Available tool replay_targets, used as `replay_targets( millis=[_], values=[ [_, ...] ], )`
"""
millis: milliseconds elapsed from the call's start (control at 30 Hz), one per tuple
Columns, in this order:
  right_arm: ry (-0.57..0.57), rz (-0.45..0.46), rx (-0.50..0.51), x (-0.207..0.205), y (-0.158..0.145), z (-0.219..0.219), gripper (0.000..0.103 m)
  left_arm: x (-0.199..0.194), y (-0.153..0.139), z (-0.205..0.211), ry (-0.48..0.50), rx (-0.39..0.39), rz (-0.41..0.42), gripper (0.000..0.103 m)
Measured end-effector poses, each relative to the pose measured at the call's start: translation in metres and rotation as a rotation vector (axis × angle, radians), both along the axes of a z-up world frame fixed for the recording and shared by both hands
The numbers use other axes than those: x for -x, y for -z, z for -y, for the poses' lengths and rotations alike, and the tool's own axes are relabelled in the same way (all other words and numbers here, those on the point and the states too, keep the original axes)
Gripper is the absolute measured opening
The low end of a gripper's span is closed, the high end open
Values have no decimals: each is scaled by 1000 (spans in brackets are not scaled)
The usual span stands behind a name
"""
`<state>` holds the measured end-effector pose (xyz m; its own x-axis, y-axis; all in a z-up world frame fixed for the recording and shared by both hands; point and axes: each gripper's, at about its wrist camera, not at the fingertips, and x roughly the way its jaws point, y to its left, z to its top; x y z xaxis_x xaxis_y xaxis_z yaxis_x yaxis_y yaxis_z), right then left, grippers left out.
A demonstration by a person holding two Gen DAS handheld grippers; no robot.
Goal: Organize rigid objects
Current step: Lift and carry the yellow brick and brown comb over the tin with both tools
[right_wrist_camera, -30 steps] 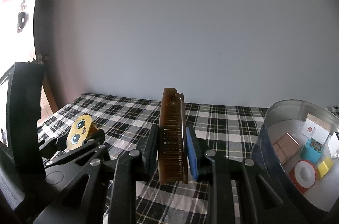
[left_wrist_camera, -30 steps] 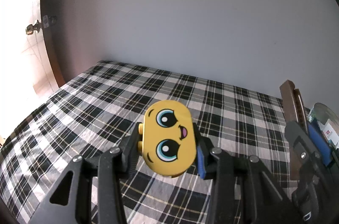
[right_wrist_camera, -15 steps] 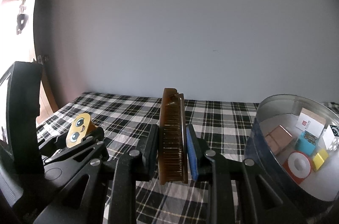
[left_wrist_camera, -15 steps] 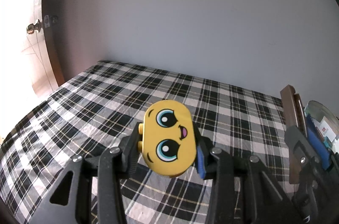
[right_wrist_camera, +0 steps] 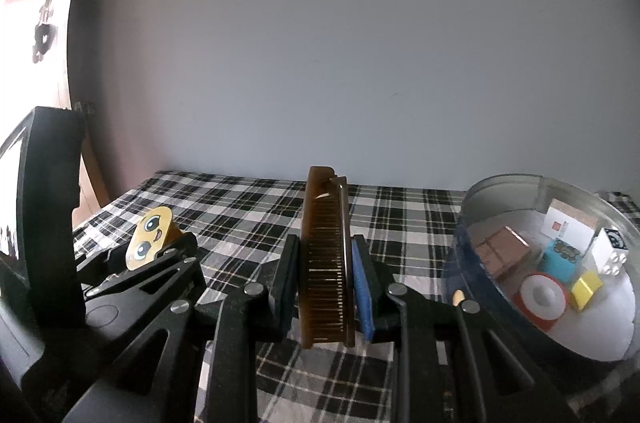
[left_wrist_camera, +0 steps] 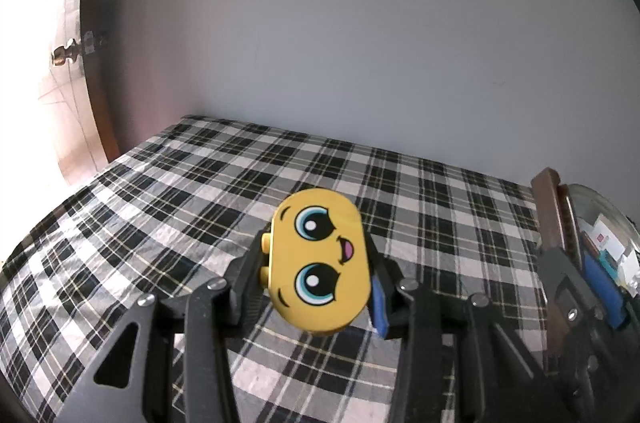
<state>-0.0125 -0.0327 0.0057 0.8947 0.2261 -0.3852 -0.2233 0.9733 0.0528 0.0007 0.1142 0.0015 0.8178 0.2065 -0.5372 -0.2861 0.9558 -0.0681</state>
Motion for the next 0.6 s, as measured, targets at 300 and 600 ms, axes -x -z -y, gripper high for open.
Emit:
replay_targets(
  millis=[300,600],
  values=[
    [25,9,-8,11,-1,12,28,8,-3,15,26,-15,21,42],
    [57,8,-24,16,-2,22,28,13,-5,31,60,-35,35,42]
  ],
)
